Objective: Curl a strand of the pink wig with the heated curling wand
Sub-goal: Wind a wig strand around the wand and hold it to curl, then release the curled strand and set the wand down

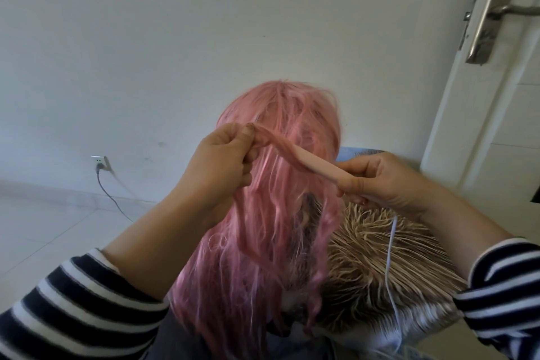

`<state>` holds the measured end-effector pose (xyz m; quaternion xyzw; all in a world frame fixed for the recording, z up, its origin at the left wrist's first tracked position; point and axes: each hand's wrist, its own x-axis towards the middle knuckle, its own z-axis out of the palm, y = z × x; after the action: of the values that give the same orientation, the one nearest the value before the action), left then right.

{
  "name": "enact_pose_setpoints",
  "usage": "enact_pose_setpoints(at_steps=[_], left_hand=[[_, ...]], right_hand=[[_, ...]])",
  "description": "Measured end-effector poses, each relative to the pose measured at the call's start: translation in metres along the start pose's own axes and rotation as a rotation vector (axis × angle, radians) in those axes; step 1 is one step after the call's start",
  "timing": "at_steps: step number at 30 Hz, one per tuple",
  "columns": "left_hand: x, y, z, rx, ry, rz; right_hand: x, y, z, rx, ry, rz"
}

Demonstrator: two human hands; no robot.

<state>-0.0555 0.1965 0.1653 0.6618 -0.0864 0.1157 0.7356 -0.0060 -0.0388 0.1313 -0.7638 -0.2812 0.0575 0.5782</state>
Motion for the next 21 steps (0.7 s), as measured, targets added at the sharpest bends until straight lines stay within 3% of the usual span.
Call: enact_pose_setpoints(at_steps=[13, 21], left_hand=[[-0.052, -0.044, 0.014, -0.151, -0.115, -0.213], [-0.069, -0.093, 0.025, -0.168, -0.042, -0.250]], right_hand=[[-0.008, 0.009, -0.003, 0.081, -0.002, 0.010], [-0.012, 0.009, -0.004, 0.126, 0.024, 0.044]])
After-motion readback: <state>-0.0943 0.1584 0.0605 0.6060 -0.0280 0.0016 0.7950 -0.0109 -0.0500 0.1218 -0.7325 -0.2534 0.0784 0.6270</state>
